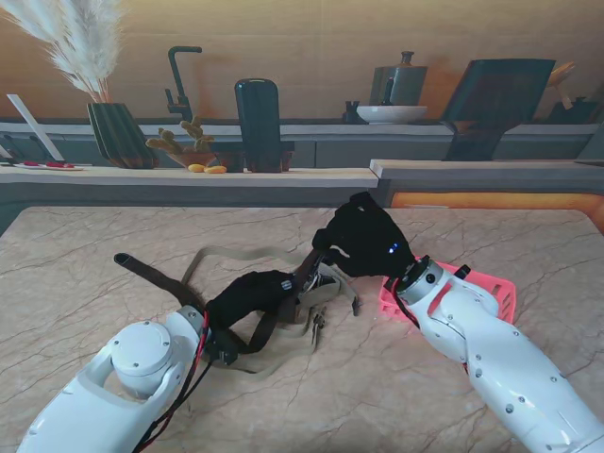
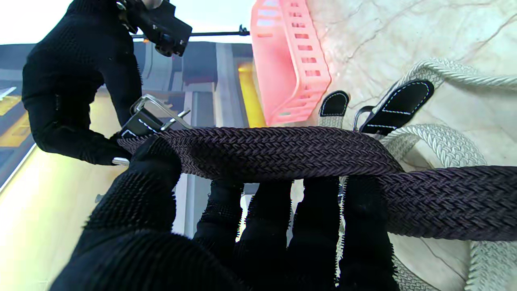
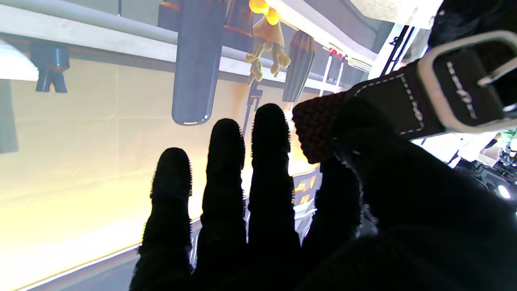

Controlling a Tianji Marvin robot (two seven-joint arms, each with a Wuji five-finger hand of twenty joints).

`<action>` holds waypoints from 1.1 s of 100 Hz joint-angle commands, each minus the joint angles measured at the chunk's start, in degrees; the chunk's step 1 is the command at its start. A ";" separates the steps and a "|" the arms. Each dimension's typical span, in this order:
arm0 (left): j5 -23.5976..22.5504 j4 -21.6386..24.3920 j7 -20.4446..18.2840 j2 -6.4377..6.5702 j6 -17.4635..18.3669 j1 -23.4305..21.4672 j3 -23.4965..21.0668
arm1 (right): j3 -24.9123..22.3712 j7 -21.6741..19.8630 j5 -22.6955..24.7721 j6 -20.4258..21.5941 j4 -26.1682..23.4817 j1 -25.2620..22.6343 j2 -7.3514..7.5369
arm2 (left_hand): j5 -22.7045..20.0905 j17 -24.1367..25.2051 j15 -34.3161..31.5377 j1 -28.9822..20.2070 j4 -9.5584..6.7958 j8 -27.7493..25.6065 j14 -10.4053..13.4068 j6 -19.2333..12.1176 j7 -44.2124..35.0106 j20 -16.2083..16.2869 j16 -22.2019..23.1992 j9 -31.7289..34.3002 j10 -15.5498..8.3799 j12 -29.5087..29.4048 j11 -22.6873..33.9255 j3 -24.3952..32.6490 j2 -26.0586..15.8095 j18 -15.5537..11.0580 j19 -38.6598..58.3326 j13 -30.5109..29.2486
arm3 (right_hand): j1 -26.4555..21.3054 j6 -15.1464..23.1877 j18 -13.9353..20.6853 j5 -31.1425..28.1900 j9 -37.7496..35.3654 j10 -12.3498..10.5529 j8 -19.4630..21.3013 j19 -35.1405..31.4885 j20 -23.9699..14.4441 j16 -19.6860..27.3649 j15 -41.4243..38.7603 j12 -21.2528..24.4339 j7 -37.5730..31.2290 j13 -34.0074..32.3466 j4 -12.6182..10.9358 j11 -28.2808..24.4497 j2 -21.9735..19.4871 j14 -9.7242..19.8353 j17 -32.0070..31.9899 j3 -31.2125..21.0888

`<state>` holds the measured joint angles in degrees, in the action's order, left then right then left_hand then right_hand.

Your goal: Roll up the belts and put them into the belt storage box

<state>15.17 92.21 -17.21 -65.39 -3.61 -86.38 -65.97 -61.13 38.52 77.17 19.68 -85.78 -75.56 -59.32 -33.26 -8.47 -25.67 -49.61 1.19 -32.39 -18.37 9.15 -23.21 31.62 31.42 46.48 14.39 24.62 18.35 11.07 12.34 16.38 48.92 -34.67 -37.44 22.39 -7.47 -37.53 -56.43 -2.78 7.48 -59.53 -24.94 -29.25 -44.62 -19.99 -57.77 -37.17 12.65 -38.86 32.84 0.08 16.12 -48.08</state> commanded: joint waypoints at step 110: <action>-16.13 -2.09 14.62 -1.20 14.19 -0.15 5.57 | -5.76 1.82 0.74 -0.24 -6.24 -2.99 -0.16 | -6.49 0.47 2.61 -5.07 3.18 -4.42 5.72 -12.01 -17.43 0.65 -0.50 -1.88 -6.97 1.75 3.05 13.49 15.14 -0.13 -2.92 4.31 | -2.10 2.87 -1.03 -5.63 -0.62 0.16 4.90 -1.78 2.32 -0.65 -1.18 -0.20 -7.29 -0.96 -1.04 -0.14 -3.84 -0.41 -0.93 -2.40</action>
<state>-0.94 90.45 -2.83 -66.15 10.40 -86.16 -60.82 -66.77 40.09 77.98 19.28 -91.23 -78.59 -59.24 -38.17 -8.39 -23.01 -54.54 2.94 -37.16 -14.81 -1.54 -37.90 31.83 31.21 46.00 9.26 25.54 19.72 23.64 24.94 16.81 46.28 -31.44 -37.44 22.53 -7.49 -37.57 -56.44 -2.78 7.86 -59.88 -23.66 -29.25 -44.64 -19.99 -57.34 -37.17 12.65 -38.86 32.84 0.07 16.08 -48.08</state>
